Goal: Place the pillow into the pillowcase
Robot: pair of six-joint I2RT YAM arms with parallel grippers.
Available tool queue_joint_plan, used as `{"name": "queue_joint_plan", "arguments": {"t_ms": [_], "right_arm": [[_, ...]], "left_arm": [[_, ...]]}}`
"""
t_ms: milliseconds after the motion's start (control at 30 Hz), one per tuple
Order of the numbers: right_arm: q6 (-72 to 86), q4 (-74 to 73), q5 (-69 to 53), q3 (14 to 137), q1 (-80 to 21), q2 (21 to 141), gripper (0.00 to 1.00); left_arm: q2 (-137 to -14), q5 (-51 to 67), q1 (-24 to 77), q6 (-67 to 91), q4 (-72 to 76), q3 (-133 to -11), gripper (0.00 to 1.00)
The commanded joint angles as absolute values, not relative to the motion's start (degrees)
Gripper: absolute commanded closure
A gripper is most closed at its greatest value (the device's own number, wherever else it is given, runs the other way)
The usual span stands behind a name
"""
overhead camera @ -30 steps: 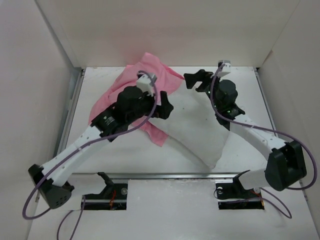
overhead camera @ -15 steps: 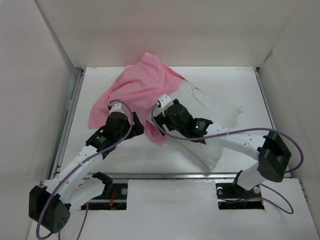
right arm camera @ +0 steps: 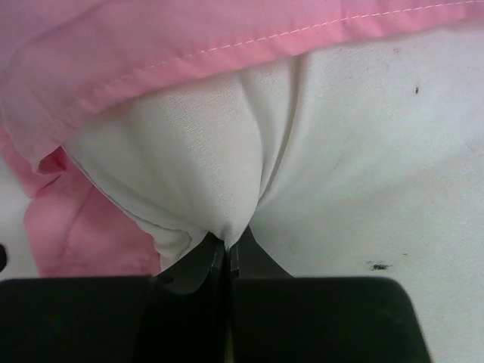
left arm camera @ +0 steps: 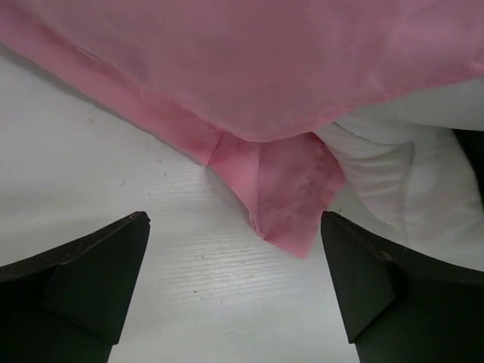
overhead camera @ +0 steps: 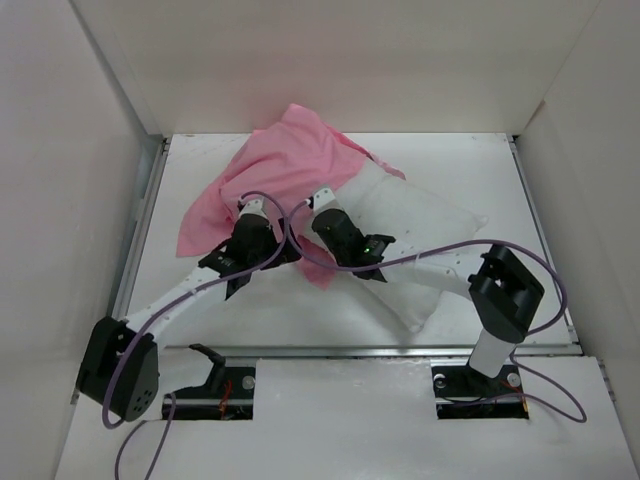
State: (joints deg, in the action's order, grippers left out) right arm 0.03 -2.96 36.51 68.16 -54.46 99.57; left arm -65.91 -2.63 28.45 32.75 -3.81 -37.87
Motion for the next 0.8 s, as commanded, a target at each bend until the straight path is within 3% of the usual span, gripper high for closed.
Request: {"name": "queue_joint_plan", "arguments": {"t_ms": [0, 167, 267, 300, 333, 433, 500, 767], "right_arm": [[1.9, -0.5, 36.8, 70.0, -54.1, 97.4, 1.0], [1.4, -0.5, 33.3, 70.6, -54.1, 95.5, 1.0], [1.4, -0.5, 31.6, 70.6, -54.1, 94.4, 1.0], [2.1, -0.5, 30.9, 70.6, -54.1, 93.7, 1.0], [2.1, 0.2, 30.2, 70.6, -54.1, 93.0, 1.0], [2.8, 2.0, 28.2, 70.6, -54.1, 92.5, 1.0], [4.2, 3.7, 29.7, 71.1, -54.1, 91.9, 1.0], [6.2, 7.7, 33.1, 76.3, -54.1, 94.6, 1.0]], "left_arm": [[-68.7, -4.4, 28.8, 31.5, 1.8, -39.4, 0.04], [-77.0, -13.4, 32.0, 32.3, 1.6, -43.8, 0.05], [-80.5, -20.3, 32.0, 35.6, 1.1, -46.5, 0.17], [-81.5, -21.6, 32.0, 35.6, 1.1, -47.3, 0.26], [-82.5, -22.9, 32.0, 36.4, 1.1, -49.1, 0.45], [-88.1, -25.6, 32.0, 35.7, 0.2, -54.8, 0.72], [-92.0, -27.3, 32.0, 35.1, -4.0, -58.5, 1.0], [-84.4, -26.5, 37.3, 31.1, -4.9, -59.7, 1.0]]}}
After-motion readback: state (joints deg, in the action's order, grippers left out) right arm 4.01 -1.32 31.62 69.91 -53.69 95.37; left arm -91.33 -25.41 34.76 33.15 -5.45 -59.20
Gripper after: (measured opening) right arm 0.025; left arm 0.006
